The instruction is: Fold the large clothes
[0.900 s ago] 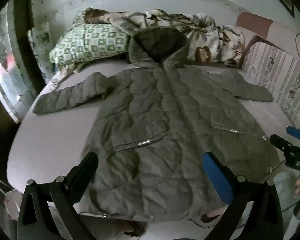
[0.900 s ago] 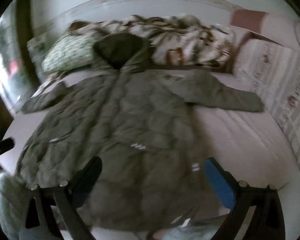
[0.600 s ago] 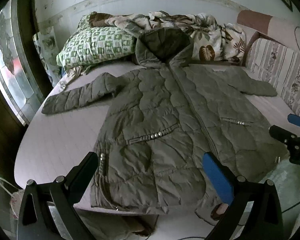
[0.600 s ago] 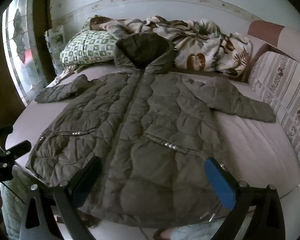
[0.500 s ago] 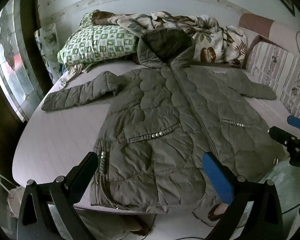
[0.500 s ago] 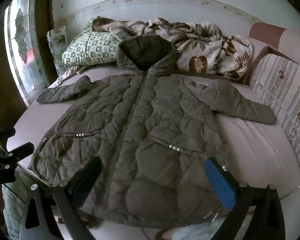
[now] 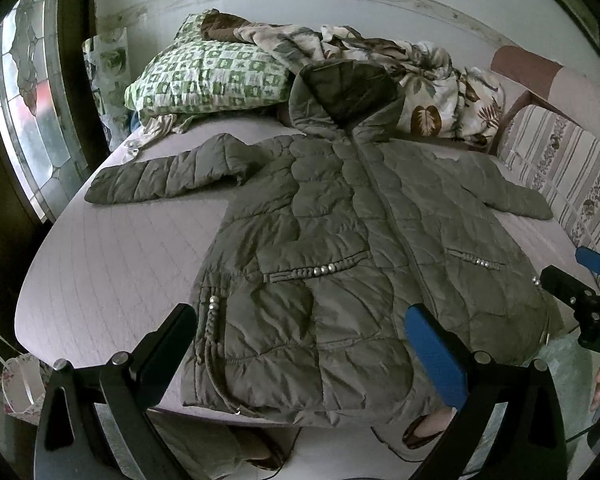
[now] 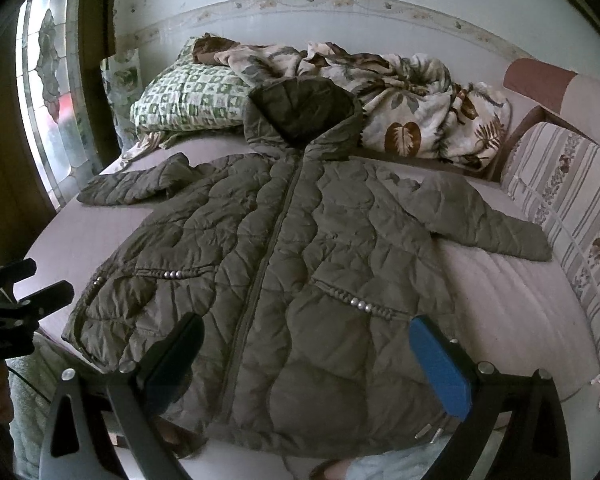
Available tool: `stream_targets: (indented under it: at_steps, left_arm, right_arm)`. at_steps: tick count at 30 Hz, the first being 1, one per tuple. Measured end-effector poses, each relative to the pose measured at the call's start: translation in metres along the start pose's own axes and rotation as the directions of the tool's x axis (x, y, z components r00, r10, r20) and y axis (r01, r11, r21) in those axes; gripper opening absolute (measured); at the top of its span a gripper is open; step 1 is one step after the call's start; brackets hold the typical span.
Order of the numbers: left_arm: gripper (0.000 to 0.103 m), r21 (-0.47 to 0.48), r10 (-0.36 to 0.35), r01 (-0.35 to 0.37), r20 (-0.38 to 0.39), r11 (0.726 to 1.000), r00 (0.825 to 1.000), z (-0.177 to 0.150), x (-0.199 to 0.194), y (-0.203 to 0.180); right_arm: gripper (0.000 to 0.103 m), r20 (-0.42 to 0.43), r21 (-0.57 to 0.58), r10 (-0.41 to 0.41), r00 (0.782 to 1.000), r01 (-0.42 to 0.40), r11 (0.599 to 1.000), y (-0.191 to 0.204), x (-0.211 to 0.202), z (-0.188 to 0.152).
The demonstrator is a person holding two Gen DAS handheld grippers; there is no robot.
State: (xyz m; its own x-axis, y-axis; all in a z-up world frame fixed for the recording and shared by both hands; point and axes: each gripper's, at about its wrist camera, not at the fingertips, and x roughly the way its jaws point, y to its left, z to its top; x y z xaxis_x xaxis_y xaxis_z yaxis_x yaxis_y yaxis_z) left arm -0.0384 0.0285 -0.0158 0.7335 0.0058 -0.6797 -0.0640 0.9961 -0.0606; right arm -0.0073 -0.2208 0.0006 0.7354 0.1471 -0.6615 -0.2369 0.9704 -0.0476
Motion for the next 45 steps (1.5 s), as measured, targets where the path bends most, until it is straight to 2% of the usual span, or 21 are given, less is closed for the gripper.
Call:
stream_targets:
  at_steps: [9, 28, 45]
  left_arm:
    - [0.103, -0.006, 0.003, -0.003, -0.036, 1.0, 0.999, 0.005, 0.0, 0.001]
    - [0.103, -0.038, -0.021, 0.019, -0.046, 0.999, 0.999, 0.016, 0.003, 0.013]
    - [0.103, -0.103, 0.028, -0.031, -0.031, 0.994, 0.999, 0.025, 0.015, 0.056]
  right_arm:
    - [0.103, 0.019, -0.001, -0.004, 1.0, 0.004, 1.0, 0.002, -0.003, 0.002]
    - [0.103, 0.008, -0.016, -0.004, 1.0, 0.004, 1.0, 0.007, 0.001, 0.011]
    - [0.103, -0.011, -0.051, -0.001, 1.0, 0.0, 0.999, 0.026, 0.021, 0.025]
